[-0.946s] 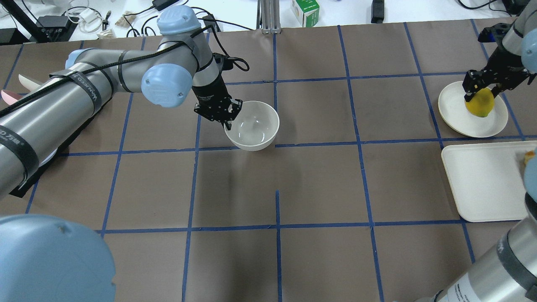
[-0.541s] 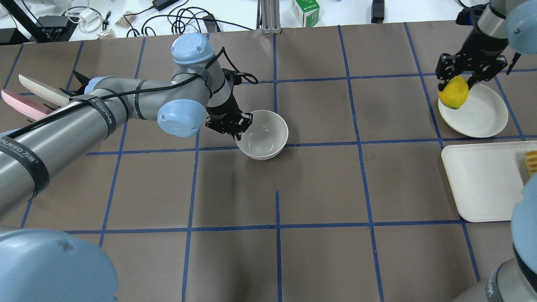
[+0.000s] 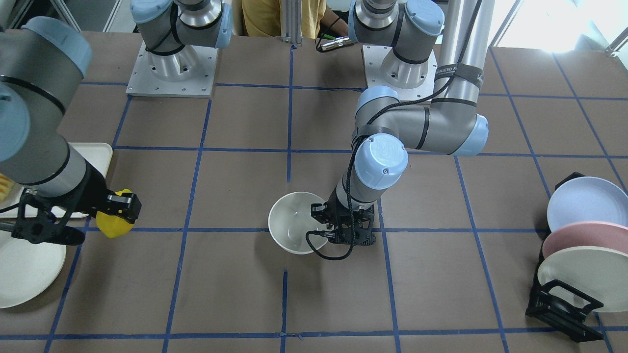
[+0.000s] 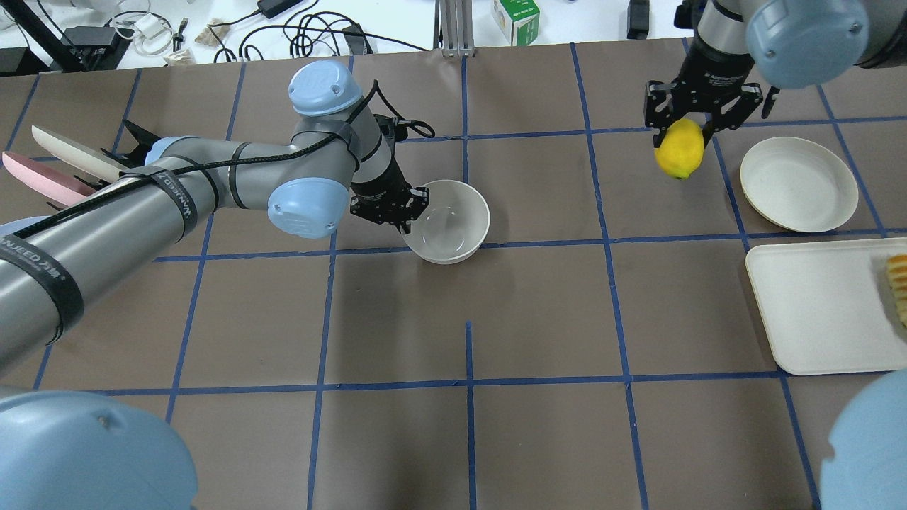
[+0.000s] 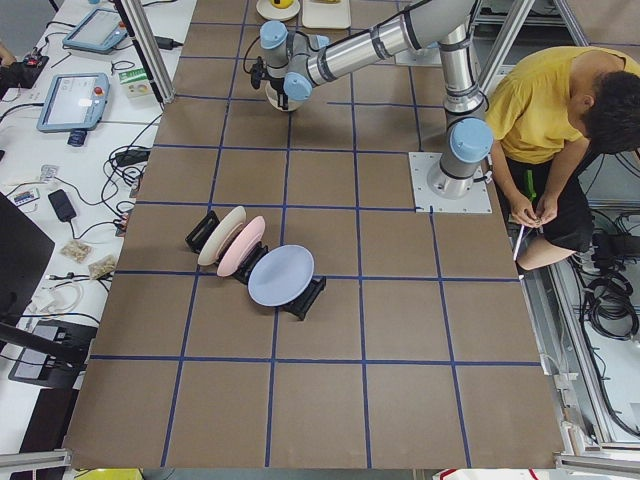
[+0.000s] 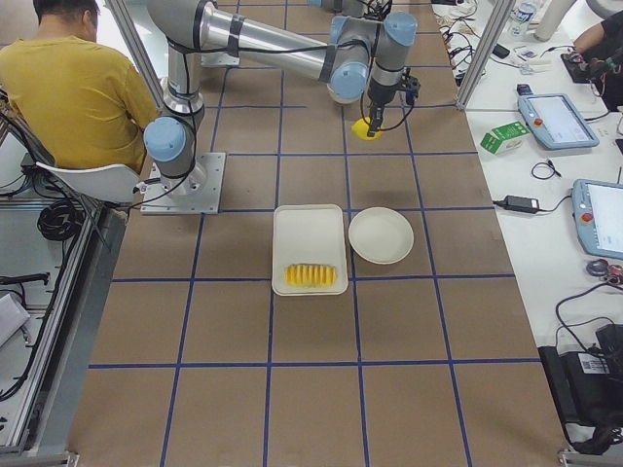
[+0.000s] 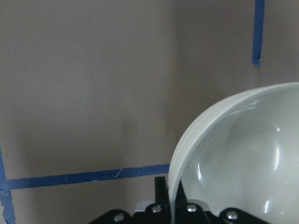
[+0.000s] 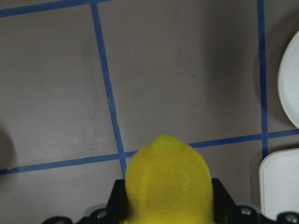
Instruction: Place bowl and put lemon in it
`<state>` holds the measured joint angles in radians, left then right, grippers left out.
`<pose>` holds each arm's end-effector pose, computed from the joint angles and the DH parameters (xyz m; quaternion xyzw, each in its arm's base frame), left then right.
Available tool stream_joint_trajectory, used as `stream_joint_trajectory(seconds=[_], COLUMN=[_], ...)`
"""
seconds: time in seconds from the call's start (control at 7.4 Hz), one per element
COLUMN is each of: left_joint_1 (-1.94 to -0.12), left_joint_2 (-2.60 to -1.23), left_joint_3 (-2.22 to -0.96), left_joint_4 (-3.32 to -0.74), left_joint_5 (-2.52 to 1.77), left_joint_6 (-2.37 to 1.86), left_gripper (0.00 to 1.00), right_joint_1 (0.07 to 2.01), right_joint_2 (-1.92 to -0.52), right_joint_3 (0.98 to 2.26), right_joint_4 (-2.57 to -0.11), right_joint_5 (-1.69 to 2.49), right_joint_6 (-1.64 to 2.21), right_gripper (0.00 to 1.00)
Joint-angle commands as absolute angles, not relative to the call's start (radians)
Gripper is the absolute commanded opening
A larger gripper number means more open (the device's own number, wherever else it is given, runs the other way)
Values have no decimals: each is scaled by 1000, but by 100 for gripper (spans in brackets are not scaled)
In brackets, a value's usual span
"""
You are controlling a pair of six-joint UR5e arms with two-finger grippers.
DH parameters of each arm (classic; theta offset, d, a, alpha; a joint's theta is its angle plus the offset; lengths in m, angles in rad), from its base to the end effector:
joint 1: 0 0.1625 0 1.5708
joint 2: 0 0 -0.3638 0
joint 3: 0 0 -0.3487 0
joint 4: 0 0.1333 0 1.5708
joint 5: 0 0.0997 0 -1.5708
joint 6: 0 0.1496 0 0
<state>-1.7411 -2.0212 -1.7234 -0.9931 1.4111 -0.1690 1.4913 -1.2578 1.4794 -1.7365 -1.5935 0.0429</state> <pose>-0.2466 -0.5070 0.1421 0.0004 -0.9967 -0.0259 0.0765 0.0863 -0.5520 0.2771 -0.0608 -0.9977 -0.0281 0.0108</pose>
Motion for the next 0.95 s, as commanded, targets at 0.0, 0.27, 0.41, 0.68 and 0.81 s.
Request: stream_joint_trajectory(seconds=[0.0,0.27,0.41,0.68,0.81], left_joint_1=[-1765,-1772,-1769,-1731,-1674], left_joint_2=[-2028,-2034,-2031,-1993,-1946], left_joint_3=[-1718,-1720,-1717,-1698,-1666], left_joint_4=[-985,-979,-977,-998,-1078], left_joint_5=[1387,1387,1384,1387,1387], left_joint_6=[-216,-222,-235,-213,-146], left_gripper=[0,69,92,100,100], right_joint_1=[1549,1621,1641,1644,1658], right_joint_2=[-1269,-1267,-1266,-1266,-1259], right_joint_3=[1480,1480,1480,1479,1480], right_joint_4=[-1736,-1750,-1750,-1753,-1785], right_joint_5=[-1586,-1585,-1583,-1496,-1483], right_joint_6=[80,133,177,207,227], right_gripper=[0,0,0,0,0])
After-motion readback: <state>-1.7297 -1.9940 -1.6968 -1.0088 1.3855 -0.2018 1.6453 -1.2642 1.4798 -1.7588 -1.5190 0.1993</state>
